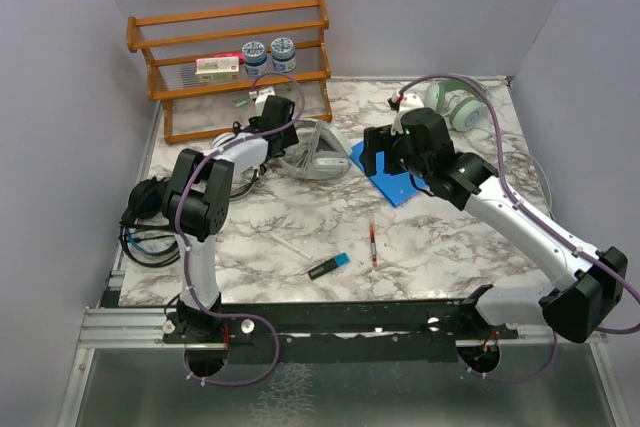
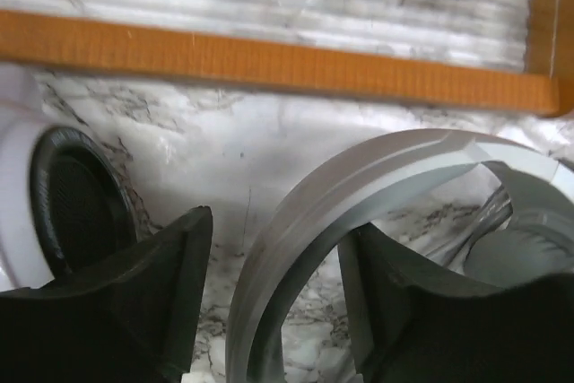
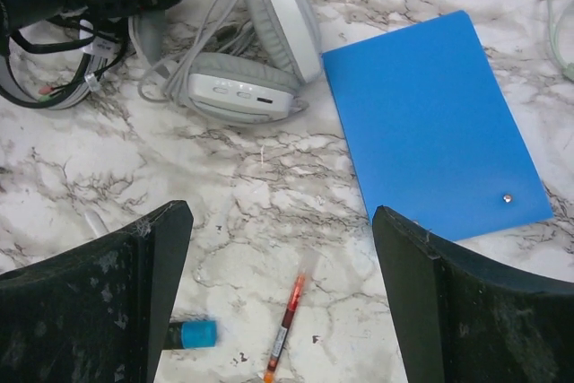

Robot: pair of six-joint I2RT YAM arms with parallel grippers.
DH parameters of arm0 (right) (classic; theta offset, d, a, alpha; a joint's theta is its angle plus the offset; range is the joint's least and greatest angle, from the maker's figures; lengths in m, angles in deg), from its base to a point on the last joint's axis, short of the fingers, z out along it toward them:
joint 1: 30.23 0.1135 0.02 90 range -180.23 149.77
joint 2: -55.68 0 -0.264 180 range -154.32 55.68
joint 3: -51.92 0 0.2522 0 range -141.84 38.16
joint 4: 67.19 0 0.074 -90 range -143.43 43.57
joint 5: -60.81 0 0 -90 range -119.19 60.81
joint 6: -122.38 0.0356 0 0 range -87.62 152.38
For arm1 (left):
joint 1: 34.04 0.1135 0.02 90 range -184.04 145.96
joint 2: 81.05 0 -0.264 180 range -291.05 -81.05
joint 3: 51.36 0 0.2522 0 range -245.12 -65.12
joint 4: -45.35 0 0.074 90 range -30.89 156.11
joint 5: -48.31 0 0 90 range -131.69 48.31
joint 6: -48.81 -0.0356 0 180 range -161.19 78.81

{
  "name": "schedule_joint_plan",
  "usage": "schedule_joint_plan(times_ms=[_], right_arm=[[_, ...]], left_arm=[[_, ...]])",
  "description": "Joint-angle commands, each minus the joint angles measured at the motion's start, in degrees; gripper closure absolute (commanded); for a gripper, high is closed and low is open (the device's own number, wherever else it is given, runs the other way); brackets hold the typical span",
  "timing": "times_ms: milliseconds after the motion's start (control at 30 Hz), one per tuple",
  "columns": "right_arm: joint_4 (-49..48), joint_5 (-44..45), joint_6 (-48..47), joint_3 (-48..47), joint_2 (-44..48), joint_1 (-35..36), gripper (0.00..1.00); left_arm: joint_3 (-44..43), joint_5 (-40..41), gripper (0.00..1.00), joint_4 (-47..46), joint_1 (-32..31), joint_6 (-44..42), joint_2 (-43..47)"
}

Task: Wrap the headphones
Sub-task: Place the headphones at the center of the board, then reset both arms

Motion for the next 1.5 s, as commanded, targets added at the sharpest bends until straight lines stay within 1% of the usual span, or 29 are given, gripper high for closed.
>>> schedule_joint_plan(times_ms=[0, 33, 67, 233, 400, 500, 667, 767, 900, 1000, 1100, 1167, 1267, 1333, 1400, 1467], right_arm=[[2.1, 3.6, 0.7, 0.6, 2.6, -2.1, 0.08], [2.3, 2.9, 0.9, 0.9, 2.7, -3.2, 0.08], [2.3, 1.8, 1.1, 1.3, 2.8, -4.5, 0.08], [1.8, -4.3, 3.9, 3.5, 2.5, -9.5, 0.07], [0.1, -3.1, 6.7, 6.8, 5.2, -10.3, 0.07], [-2.6, -2.1, 6.2, 11.1, 8.8, -10.3, 0.07], [-9.2, -0.5, 2.6, 19.1, 15.2, -10.3, 0.07], [-10.8, 1.0, 1.5, 21.8, 17.8, -10.3, 0.07], [-11.1, 1.9, 1.5, 24.1, 20.4, -10.3, 0.07], [-15.0, 2.8, 1.0, 29.4, 24.6, -10.3, 0.06], [-21.1, 5.5, -1.0, 36.2, 29.8, -10.3, 0.06], [-25.6, 6.3, -4.0, 40.0, 32.5, -10.3, 0.01], [-30.0, 4.5, -6.0, 43.0, 34.8, -10.3, 0.0], [-31.6, 2.0, -8.0, 44.0, 35.1, -10.3, 0.0], [-33.0, -0.7, -12.3, 44.9, 35.1, -10.3, 0.0], [-35.0, 0.1, -13.8, 46.0, 34.6, -10.3, 0.0]], left_arm=[[-3.7, -0.7, 0.19, 3.5, 0.8, -1.0, 2.3], [-3.3, -1.9, 0.06, 3.4, 0.8, -1.0, 4.0], [-2.9, -3.2, 0.02, 3.6, 0.7, -1.2, 5.6], [-2.5, -8.3, 0.01, 8.9, -0.2, -1.3, 13.1], [0.6, -13.4, 0.01, 17.2, -0.5, 4.4, 21.0], [5.8, -15.0, 0.01, 19.7, -0.5, 7.4, 27.2], [15.8, -18.1, 0.01, 18.7, -0.5, 5.8, 36.5], [21.5, -21.6, 0.01, 16.0, -0.5, 3.3, 41.7], [29.7, -21.4, 0.01, 12.0, -0.4, 3.5, 48.6], [35.2, -19.8, 0.01, 9.3, -0.4, 4.1, 53.5], [41.5, -17.2, 0.01, 3.4, -0.4, 4.0, 59.4], [46.0, -13.9, 0.01, -1.4, -0.4, 4.3, 63.7], [52.8, -13.1, 0.01, -8.6, -0.5, 3.5, 70.5], [55.7, -14.5, 0.01, -11.6, -0.5, 2.0, 73.7], [57.7, -14.2, 0.01, -12.5, -0.5, 0.2, 75.4], [59.0, -12.5, 0.01, -12.8, -0.6, -1.7, 76.3]])
